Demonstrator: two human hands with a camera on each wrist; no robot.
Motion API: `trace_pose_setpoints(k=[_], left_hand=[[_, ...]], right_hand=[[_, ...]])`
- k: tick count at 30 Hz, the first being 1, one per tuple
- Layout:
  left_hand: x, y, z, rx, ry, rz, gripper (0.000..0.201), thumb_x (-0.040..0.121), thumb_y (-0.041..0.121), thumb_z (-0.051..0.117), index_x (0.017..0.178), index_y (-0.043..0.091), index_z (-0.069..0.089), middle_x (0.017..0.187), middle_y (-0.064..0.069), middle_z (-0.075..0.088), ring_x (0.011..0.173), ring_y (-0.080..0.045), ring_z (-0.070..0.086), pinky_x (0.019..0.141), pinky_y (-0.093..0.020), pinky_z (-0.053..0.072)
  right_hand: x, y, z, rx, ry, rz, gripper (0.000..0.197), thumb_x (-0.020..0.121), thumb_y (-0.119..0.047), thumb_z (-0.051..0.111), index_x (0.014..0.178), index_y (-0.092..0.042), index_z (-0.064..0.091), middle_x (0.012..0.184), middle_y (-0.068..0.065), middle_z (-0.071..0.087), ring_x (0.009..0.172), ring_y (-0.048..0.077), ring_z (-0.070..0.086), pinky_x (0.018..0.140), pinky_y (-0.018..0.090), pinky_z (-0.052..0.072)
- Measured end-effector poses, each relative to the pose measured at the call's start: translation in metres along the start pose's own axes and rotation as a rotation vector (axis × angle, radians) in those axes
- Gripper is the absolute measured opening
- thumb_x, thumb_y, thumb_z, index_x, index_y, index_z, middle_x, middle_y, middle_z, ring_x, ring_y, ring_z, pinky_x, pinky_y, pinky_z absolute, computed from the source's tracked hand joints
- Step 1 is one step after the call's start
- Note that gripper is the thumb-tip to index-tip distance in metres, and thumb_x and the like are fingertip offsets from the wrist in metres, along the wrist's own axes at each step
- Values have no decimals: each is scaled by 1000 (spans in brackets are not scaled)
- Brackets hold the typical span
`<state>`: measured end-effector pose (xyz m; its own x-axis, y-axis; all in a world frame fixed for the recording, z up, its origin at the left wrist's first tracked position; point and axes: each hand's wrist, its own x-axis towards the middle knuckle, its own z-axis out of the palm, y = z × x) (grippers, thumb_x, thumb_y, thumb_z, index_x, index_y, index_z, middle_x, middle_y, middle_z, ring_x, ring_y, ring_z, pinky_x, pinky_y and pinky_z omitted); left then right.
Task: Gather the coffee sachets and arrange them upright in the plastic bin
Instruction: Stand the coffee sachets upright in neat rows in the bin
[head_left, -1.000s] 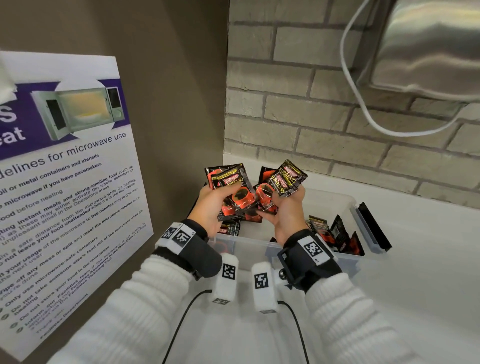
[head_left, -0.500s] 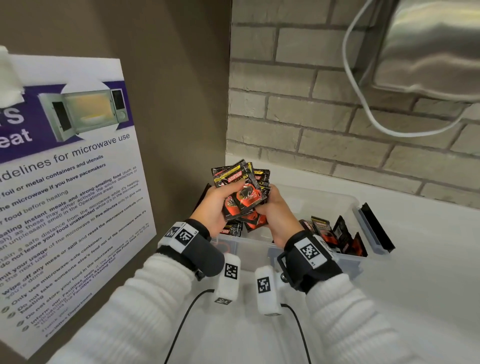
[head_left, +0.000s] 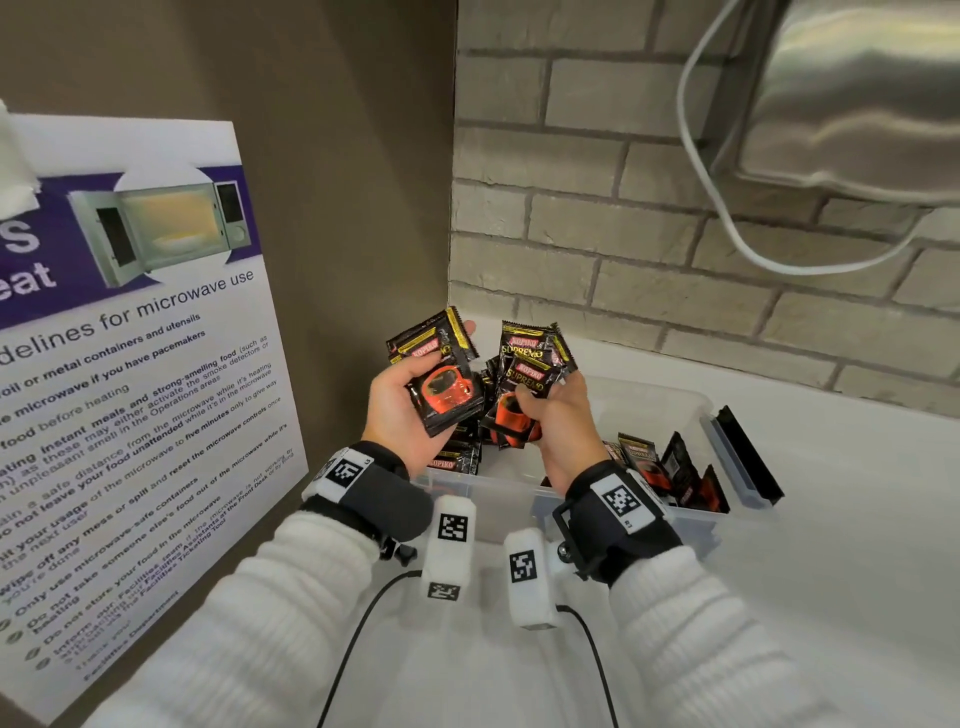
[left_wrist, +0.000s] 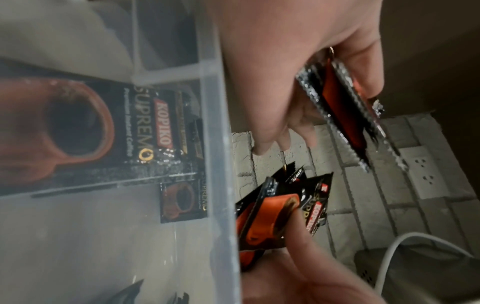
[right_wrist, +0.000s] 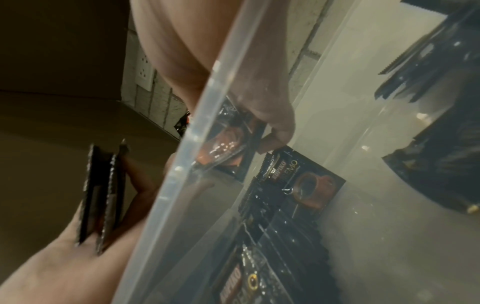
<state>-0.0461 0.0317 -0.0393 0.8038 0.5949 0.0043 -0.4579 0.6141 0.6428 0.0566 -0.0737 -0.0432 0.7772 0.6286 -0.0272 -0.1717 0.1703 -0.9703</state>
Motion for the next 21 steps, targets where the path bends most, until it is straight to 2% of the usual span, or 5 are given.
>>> trace_pose_setpoints(k=[4,7,12,17,21], left_hand=[[1,2,-2,-12,-89,27,40,78,15,48,114,10,65,128,-12,60,127,-25,50,107,-36,34],[5,1,-4,34,-82,-54,59,73,11,54,131,4,49,136,-19,52,128,-30,48,89,-32,50],[2,-1,1,192,-40,-132,32,77,9,51,107,3,59,111,-17,62,94,-27,62,83,-35,49],[4,6,0,185,-59,-90,38,87,7,37,122,1,51,122,-19,61,113,-28,60,98,-35,45],[11,10,-4,107,-13,17,34,89,-4,31,107,12,56,88,-8,62,77,-22,69,94,-40,47]], right_hand=[[1,1,1,-57,-16,-7,45,90,7,48,129,-16,43,121,7,60,111,27,59,91,52,50],[1,2,-1,-59,-25,-34,45,92,6,45,130,-19,43,118,5,62,100,21,62,88,47,53],[2,3,-5,-19,-91,-48,38,95,1,43,123,-25,45,93,-7,67,76,7,67,67,33,52],[4,4,-6,-28,-43,-35,31,95,-4,45,124,-13,50,89,4,64,69,16,62,56,30,51],[5,5,-7,113,-49,-41,32,94,-1,44,125,-6,50,94,9,64,68,18,62,54,31,53]])
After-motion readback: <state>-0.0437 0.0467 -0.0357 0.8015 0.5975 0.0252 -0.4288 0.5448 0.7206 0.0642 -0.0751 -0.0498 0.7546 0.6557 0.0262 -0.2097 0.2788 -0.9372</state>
